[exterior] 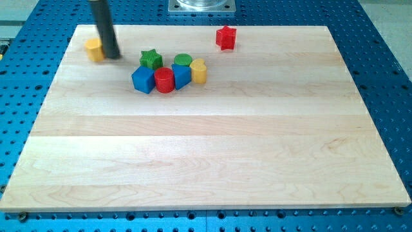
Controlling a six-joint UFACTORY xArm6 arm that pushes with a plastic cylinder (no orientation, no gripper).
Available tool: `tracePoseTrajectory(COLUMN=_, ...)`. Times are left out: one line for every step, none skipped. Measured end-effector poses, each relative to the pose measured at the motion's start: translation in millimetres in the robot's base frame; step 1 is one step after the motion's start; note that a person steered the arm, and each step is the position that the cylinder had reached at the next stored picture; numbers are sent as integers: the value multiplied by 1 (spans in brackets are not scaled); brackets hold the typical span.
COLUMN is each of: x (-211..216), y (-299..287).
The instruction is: Move the yellow hexagon towards the top left corner of the board
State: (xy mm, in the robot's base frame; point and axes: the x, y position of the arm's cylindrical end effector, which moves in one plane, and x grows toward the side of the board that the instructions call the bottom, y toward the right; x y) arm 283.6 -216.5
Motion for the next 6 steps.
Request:
tracePoseTrajectory(x=37, y=-10)
tracePoseTrajectory(x=41, y=-47)
tracePoseTrajectory(x=10, y=-56)
tracePoseTrajectory(x=-5, y=-46)
tracePoseTrajectory(x=3, y=-44)
tracePoseTrajectory(x=-13, y=-44)
